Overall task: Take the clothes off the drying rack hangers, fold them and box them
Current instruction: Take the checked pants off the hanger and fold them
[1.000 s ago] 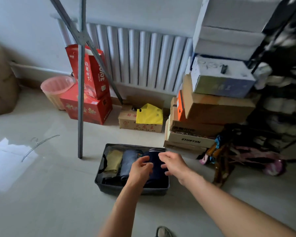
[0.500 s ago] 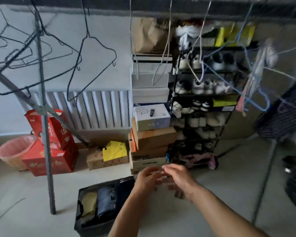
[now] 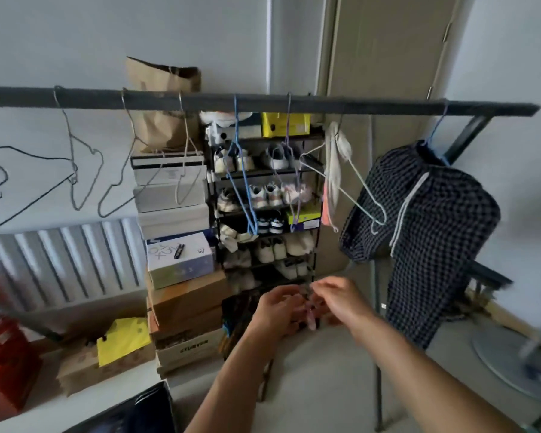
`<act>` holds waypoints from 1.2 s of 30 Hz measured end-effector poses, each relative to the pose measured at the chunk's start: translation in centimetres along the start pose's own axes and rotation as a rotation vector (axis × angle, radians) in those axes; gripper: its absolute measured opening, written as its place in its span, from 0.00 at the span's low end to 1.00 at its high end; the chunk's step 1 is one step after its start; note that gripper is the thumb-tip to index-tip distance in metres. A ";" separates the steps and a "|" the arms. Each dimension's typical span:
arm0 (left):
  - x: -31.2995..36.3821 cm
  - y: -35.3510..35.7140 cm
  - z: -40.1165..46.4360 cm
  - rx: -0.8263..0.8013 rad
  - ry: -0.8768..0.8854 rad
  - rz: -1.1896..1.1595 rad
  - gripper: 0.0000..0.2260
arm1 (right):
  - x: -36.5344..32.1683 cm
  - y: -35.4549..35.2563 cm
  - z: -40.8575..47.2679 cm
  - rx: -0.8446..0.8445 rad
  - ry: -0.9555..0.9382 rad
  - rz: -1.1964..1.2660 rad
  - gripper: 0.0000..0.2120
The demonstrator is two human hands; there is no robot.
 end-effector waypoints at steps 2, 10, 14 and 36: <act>0.7 3.3 0.5 -0.034 -0.007 -0.007 0.08 | -0.7 -4.6 0.9 0.116 -0.016 -0.049 0.10; 4.2 14.3 3.2 -0.136 0.082 0.022 0.08 | -8.2 -21.1 4.4 0.524 -0.302 -0.280 0.08; 6.6 18.3 4.3 -0.211 0.144 0.064 0.05 | -11.7 -27.5 6.5 0.781 -0.350 -0.483 0.11; 16.3 24.0 7.8 0.105 0.822 0.357 0.12 | -15.0 -28.4 13.7 0.050 -0.205 0.055 0.06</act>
Point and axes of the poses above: each hand's wrist, its own z-axis towards the middle knuckle, its own y-axis out of the palm, x = y × z, the point moved 2 cm from there along z, towards the middle knuckle, and after that the axes turned 5 degrees about y, right-handed, at the moved point
